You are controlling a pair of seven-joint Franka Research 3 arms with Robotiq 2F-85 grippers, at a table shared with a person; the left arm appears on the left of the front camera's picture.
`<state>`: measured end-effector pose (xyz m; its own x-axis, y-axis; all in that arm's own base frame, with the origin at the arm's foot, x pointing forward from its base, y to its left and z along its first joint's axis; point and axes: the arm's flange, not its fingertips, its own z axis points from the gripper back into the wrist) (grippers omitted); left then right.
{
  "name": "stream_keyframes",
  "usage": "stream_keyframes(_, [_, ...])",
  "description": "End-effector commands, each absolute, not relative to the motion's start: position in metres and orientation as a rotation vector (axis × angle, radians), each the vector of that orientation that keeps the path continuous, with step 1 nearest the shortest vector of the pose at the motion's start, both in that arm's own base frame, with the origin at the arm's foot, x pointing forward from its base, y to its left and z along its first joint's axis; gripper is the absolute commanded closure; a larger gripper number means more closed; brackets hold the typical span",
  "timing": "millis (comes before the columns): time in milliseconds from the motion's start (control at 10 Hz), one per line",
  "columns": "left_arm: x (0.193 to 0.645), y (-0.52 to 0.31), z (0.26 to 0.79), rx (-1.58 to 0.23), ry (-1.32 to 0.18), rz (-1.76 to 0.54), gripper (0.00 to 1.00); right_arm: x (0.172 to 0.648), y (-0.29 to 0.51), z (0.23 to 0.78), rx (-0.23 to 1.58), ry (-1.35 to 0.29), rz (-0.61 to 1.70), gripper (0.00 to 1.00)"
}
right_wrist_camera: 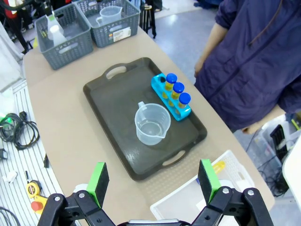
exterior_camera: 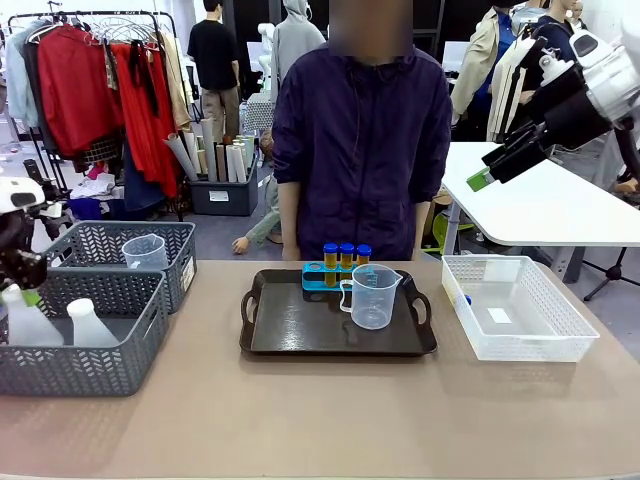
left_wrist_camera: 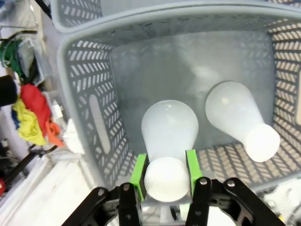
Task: Prepare the laboratory tools.
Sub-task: Pick up one Small flask and place it on the Handle tray.
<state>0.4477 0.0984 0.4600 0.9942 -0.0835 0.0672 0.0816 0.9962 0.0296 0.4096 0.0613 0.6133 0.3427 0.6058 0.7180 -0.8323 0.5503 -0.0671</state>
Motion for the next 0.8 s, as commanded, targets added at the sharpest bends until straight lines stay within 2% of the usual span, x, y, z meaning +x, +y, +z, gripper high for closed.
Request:
stream_keyframes(0, [0.452, 0.088, 0.506, 0.023, -0.056, -0.097, 1.00, 0.411, 0.061, 0.613, 0.360, -0.787, 0.965, 0.00])
stream_keyframes(300, [0.462, 0.070, 0.570, 0.108, -0.058, -0.155, 1.00, 0.411, 0.061, 0.613, 0.360, -0.787, 0.965, 0.00])
stream_keyframes(700, [0.477, 0.026, 0.662, 0.038, -0.098, -0.305, 1.00, 0.411, 0.061, 0.613, 0.360, -0.787, 0.965, 0.00])
